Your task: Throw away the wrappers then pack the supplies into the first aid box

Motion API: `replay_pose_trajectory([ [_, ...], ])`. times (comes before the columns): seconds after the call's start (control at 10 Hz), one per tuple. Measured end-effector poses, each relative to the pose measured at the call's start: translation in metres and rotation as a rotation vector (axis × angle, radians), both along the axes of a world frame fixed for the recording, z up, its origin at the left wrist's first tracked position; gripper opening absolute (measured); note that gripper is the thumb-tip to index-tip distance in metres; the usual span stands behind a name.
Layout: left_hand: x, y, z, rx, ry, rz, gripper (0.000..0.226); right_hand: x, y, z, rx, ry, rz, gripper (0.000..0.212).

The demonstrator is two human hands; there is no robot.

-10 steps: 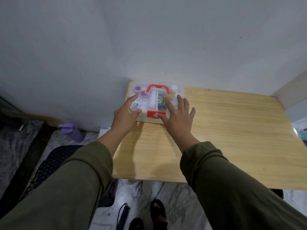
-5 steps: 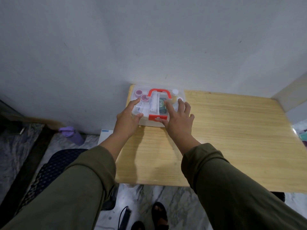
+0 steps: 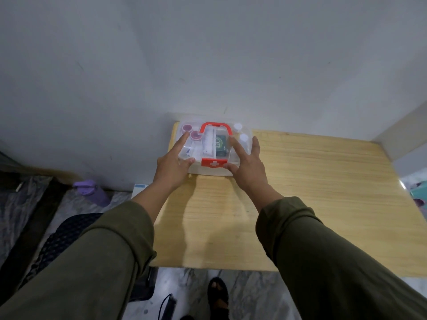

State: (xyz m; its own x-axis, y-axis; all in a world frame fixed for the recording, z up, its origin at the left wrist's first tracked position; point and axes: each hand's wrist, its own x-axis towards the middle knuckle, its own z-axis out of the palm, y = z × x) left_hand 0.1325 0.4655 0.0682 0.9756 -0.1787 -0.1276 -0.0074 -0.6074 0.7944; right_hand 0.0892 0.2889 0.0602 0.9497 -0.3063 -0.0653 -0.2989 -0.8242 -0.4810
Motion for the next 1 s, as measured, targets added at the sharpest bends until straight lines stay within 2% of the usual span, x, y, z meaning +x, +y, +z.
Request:
replay_pose_trajectory([
  [0.2,0.037,-0.017,-0.003,0.002,0.021,0.053,0.065,0.042,-0.02,-0.002,0.032,-0.01,0.036,0.072],
  [0.4,0.063,-0.033,-0.002,0.012,0.009,0.078,0.066,0.073,-0.038,-0.011,-0.024,-0.027,0.069,0.075],
  [0.6,0.071,-0.031,-0.009,-0.004,0.011,0.088,0.065,0.078,-0.042,-0.021,-0.058,-0.072,0.118,0.08],
  [0.8,0.065,-0.034,-0.004,0.055,0.007,0.092,0.071,0.078,-0.05,-0.016,-0.042,-0.003,0.165,0.084],
  [0.9,0.061,-0.035,0.006,0.041,-0.067,0.211,0.078,0.072,-0.056,-0.005,-0.024,-0.033,0.144,0.09],
  [1.0,0.034,-0.032,-0.011,-0.06,-0.14,0.327,0.07,0.044,-0.056,-0.003,0.034,-0.211,0.031,0.081],
])
